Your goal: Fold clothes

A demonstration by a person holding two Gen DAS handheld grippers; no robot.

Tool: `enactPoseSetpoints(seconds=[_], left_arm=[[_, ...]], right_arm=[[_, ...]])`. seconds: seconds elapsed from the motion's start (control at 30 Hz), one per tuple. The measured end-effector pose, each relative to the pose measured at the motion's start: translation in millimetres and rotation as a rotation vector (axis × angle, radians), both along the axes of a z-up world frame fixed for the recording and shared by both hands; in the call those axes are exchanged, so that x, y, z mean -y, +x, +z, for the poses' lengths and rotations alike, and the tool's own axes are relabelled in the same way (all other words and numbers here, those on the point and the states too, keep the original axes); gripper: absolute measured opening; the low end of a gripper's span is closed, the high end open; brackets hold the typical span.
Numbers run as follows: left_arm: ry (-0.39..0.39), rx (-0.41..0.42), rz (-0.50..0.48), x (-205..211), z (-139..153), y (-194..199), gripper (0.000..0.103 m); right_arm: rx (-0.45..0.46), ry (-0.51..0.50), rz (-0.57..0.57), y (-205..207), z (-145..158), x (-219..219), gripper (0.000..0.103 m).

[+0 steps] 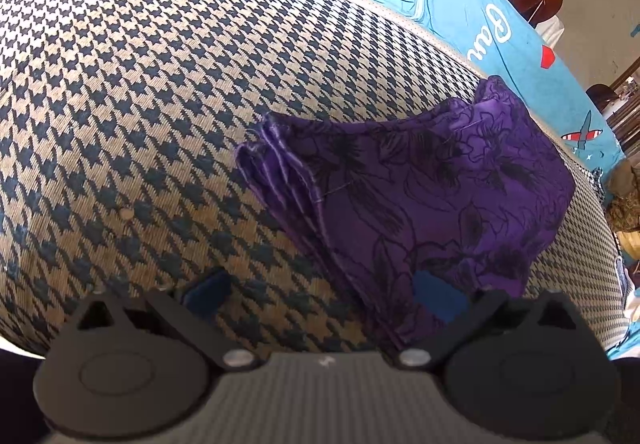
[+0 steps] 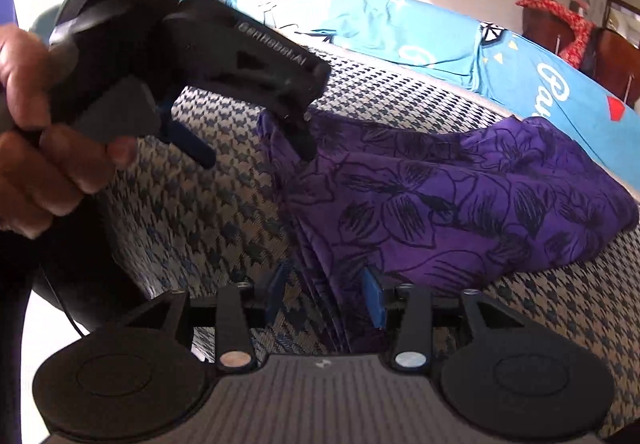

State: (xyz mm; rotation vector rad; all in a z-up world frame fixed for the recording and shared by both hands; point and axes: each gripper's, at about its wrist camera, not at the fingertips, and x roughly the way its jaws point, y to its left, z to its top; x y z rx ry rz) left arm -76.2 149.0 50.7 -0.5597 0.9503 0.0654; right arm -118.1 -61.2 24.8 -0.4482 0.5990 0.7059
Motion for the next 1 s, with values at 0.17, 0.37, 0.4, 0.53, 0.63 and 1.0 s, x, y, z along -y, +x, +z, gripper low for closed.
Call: enactPoseSetpoints(seconds=[0.17, 0.37, 0.4, 0.53, 0.63, 1.0], left_arm=[[-0.033, 0.003, 0.0, -7, 3, -7, 0.103], [-0.1, 0.003, -0.01, -10, 3, -11, 0.103], [-0.115, 0.002, -0.011, -11, 3, -12, 0.103], [-0.158, -0.008, -0.018, -8, 1, -8, 0.103], [-0.174, -0.017, -0.016, -5, 0, -2, 0.103], [-0.307, -0.029, -0.012, 8, -10, 23, 0.103]], right_arm=[[0.07, -0.091, 0.005, -1, -13, -12, 0.044], [0.114, -0.122, 0.016, -2, -18, -17, 0.041], [0.114, -0.118, 0.013, -1, -18, -16, 0.039], [0.088, -0.067, -0.033, 7, -11, -11, 0.018], [-0.002, 0.027, -0.087, 20, -2, -1, 0.014], [-0.272, 0.308, -0.199, 53, 14, 30, 0.014]])
